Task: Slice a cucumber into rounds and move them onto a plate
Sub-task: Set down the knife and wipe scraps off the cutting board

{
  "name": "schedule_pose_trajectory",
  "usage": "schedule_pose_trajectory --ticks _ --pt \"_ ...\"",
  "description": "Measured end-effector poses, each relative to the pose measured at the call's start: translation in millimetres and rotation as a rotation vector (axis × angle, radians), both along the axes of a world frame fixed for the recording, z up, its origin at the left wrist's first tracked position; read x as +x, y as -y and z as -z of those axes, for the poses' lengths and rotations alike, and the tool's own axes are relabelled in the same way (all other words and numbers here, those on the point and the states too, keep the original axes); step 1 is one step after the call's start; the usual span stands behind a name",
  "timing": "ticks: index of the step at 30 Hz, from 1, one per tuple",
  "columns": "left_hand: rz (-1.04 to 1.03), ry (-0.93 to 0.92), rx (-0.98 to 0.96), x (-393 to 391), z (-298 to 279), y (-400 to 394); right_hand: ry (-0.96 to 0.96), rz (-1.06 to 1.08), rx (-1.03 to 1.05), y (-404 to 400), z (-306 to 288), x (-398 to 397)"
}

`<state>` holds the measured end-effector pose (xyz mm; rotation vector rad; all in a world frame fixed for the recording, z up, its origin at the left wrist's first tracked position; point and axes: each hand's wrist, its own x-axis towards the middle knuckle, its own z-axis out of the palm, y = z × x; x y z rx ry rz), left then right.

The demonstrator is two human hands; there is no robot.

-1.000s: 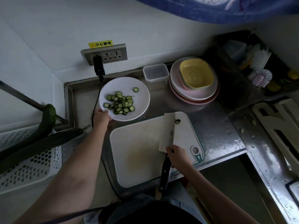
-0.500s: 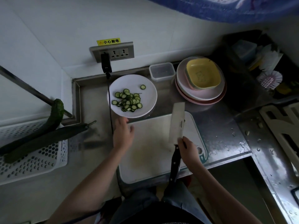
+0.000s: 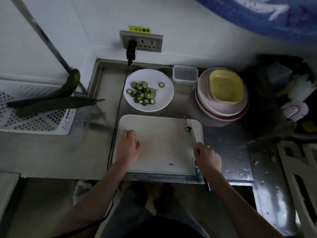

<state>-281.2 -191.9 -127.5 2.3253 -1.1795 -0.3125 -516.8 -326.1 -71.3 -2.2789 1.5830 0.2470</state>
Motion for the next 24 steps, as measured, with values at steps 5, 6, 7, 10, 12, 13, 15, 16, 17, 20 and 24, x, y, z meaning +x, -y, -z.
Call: schedule_pose_trajectory --ticks 5,6,7,10,12,13,15,16,17,20,24 --pt "-0.168 -0.012 -0.023 -25.0 3.1 -27.1 -0.128 -0.406 0.012 -28.5 -2.0 10.8" --pt "-0.195 -0.018 -0.026 -27.9 4.0 -34.2 -0.154 -0.478 0.019 -36.3 -1.5 12.8" --pt "-0.227 -0.029 -0.024 -30.0 3.5 -39.9 -0.173 -0.524 0.024 -42.3 -0.9 14.6" --pt "-0.324 -0.091 -0.024 -31.1 -1.0 -48.3 -0.126 -0.505 0.023 -44.6 -3.7 18.6" --pt "-0.386 -0.152 -0.062 -27.9 -4.6 -51.5 0.008 -0.39 0.019 -43.4 -8.0 18.9" --pt "-0.419 -0.178 -0.085 -25.0 -6.1 -53.2 0.089 -0.332 0.03 -46.2 -10.1 21.4" --pt "-0.462 -0.208 -0.102 -18.2 -8.4 -57.4 0.286 -0.194 0.136 -60.7 -15.1 34.5" --pt "-0.472 -0.218 -0.103 -13.8 -9.8 -59.2 0.389 -0.129 0.214 -70.9 -15.6 45.3" --pt "-0.476 -0.228 -0.1 -8.9 -11.4 -61.1 0.469 -0.075 0.286 -80.8 -13.0 58.2" --pt "-0.473 -0.262 -0.044 6.6 -16.6 -66.4 0.547 0.004 0.393 -106.9 1.2 95.1" --pt "-0.403 -0.279 0.007 29.8 -14.8 -72.7 0.544 0.059 0.45 -137.2 19.8 125.9"
